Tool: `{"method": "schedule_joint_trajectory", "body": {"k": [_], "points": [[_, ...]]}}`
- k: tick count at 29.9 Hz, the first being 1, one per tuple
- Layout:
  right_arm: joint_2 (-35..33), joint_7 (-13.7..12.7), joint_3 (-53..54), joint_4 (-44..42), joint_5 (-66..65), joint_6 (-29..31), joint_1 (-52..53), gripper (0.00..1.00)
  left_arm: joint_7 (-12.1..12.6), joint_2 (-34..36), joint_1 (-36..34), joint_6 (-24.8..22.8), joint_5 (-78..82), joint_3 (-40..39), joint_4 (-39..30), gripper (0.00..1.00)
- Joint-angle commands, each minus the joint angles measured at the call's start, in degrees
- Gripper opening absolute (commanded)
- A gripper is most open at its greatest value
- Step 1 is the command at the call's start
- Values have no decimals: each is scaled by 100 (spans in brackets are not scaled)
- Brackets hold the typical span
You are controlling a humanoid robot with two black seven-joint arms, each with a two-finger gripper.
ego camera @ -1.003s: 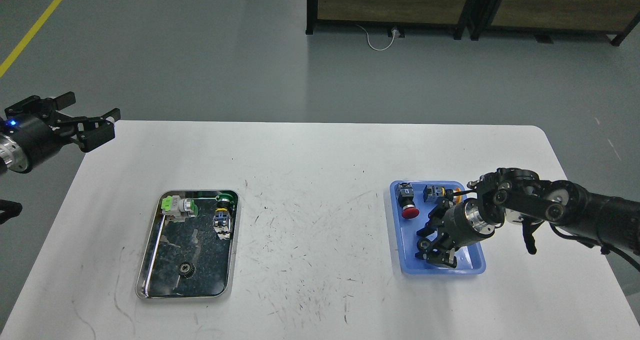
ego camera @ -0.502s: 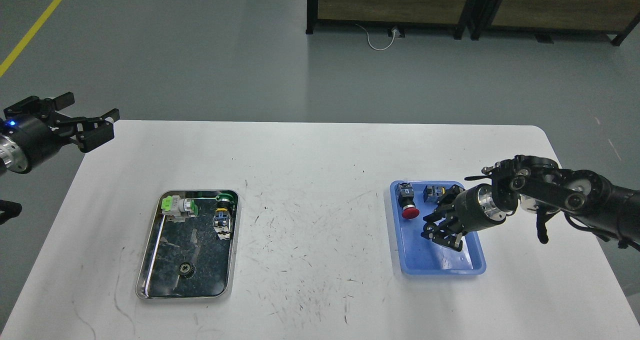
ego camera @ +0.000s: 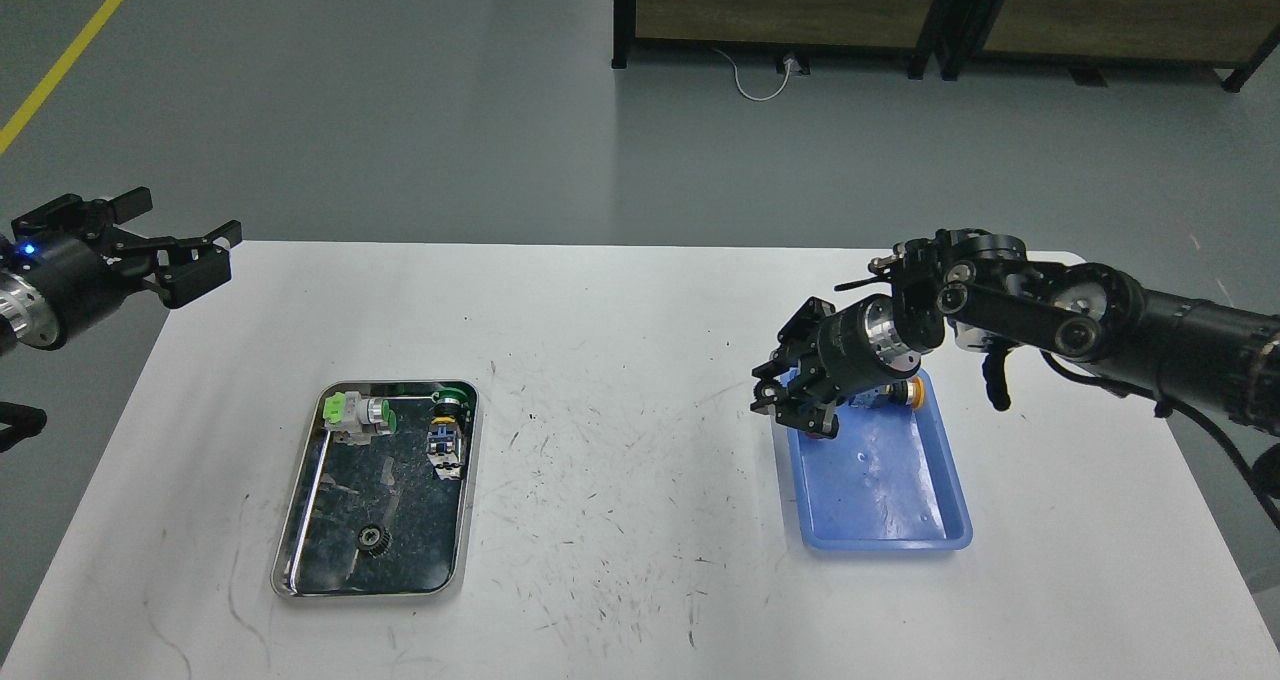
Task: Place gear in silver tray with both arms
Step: 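Carry the gear and set it on the table between the trays, then open and withdraw the right gripper upward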
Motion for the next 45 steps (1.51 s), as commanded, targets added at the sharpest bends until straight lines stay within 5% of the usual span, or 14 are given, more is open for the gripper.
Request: {"method": "schedule_joint_trajectory", "body": {"k": [1, 9, 19, 27, 34, 45], "points": [[620, -2, -278, -157, -10, -1, 124, 20, 0, -1, -14, 21, 0, 34, 0, 97], [1711, 42, -656, -640, -1, -1, 115, 20, 0, -124, -23, 56, 0, 60, 80, 97], [2274, 165, -648, -1036, 25, -1, -104, 24, 0, -133, -14, 56, 0, 113, 80, 97], [2292, 227, -560, -1335, 51, -1, -263, 74, -9, -133, 4, 56, -9, 130, 80, 97], [2292, 262, -297, -1589, 95, -1, -324, 80, -114, -107, 4, -6, -18, 262, -8, 98], [-387, 253, 1705, -1792, 675, -1, -307, 83, -290, -492, -58, -23, 351, 254, -536, 95]]}}
